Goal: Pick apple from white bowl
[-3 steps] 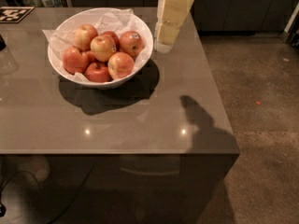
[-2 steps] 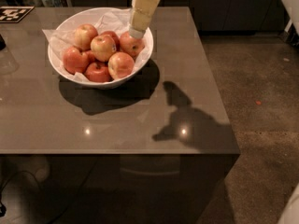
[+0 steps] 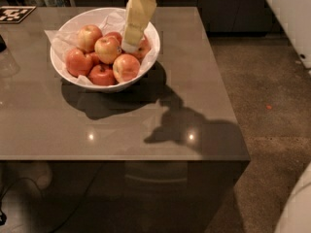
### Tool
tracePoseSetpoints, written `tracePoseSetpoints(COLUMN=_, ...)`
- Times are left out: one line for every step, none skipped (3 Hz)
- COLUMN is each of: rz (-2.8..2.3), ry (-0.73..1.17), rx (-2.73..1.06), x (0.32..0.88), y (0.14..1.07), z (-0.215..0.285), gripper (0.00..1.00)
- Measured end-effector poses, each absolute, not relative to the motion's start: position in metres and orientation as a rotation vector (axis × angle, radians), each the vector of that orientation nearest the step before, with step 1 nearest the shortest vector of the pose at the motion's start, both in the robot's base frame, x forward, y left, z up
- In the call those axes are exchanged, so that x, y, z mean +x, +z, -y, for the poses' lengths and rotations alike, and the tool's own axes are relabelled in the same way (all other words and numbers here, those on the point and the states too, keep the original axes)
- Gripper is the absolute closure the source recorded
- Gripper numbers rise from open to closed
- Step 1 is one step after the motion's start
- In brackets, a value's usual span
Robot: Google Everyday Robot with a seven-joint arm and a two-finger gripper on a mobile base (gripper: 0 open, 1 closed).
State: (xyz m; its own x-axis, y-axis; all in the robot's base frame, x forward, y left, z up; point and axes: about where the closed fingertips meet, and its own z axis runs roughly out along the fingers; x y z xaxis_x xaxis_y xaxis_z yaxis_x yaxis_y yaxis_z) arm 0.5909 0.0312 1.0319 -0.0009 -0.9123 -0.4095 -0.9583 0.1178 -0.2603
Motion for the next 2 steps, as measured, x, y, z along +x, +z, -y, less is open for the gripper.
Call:
tracePoseSetpoints(rz=-1.950, ry=0.197, rx=-1.844, x=0.5891, y=1.0044, z=-0.0514, gripper=0.00)
tracePoseSetpoints(rz=-1.928, ry=0.194, rx=-1.844, x=0.5905, y=1.0000, z=-0.0561, gripper=0.00)
